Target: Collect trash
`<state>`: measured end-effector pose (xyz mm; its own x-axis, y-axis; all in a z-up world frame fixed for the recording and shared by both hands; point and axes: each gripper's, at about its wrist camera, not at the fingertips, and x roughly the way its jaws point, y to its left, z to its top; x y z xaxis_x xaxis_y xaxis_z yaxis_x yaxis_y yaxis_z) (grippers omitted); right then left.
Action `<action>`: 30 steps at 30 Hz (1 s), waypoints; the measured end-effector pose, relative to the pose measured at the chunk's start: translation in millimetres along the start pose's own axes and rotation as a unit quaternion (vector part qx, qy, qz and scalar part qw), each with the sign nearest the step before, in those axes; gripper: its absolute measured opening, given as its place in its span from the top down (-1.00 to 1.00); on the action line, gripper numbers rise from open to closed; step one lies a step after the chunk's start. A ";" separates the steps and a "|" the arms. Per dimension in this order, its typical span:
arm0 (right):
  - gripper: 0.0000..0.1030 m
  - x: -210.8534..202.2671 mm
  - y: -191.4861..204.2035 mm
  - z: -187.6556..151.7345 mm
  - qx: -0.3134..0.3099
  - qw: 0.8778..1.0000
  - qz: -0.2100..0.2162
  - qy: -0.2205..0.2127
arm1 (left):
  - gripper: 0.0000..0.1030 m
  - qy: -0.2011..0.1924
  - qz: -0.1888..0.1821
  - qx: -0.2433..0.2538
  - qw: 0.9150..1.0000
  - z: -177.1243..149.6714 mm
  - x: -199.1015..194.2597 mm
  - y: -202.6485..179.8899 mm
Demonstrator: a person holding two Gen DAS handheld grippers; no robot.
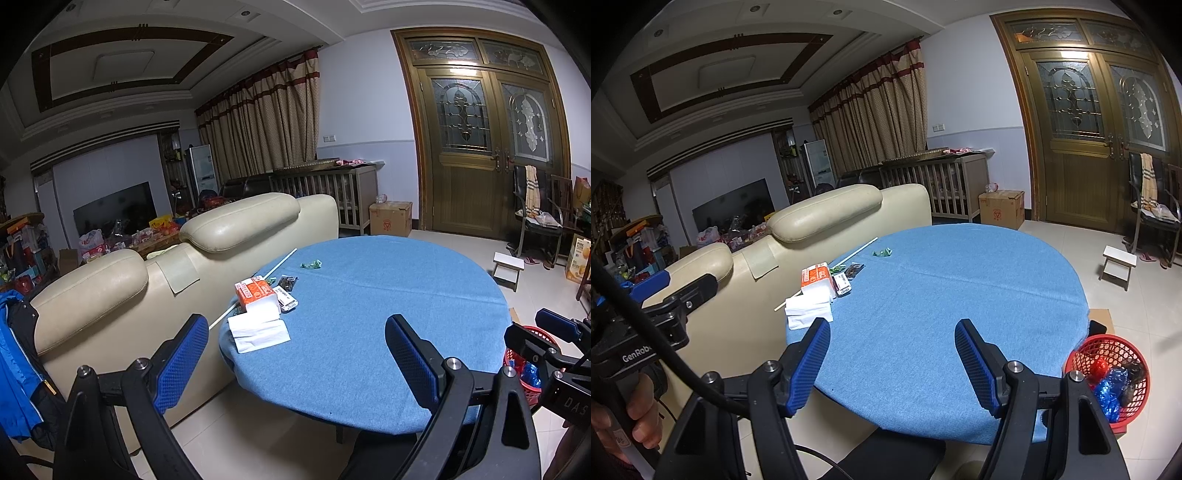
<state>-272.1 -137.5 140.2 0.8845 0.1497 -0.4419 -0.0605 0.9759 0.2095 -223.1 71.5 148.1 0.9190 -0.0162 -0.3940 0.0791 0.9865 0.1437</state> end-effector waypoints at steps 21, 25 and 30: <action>-0.43 0.7 0.9 -1.2 -0.002 1.000 -0.002 0.001 | -0.87 0.006 -0.002 -0.005 1.000 -2.5 0.8 -0.3; -0.43 0.7 0.9 -1.0 -0.003 1.000 -0.003 0.002 | -0.87 0.007 -0.003 -0.005 1.000 -2.9 1.1 -0.1; -0.43 1.6 1.7 -1.9 -0.004 1.000 -0.003 0.001 | -0.87 0.009 -0.003 -0.009 1.000 -4.3 1.2 0.8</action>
<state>-271.6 -135.3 138.3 0.8839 0.1432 -0.4452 -0.0581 0.9782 0.1994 -223.7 73.0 143.8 0.9117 -0.0202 -0.4105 0.0783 0.9890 0.1253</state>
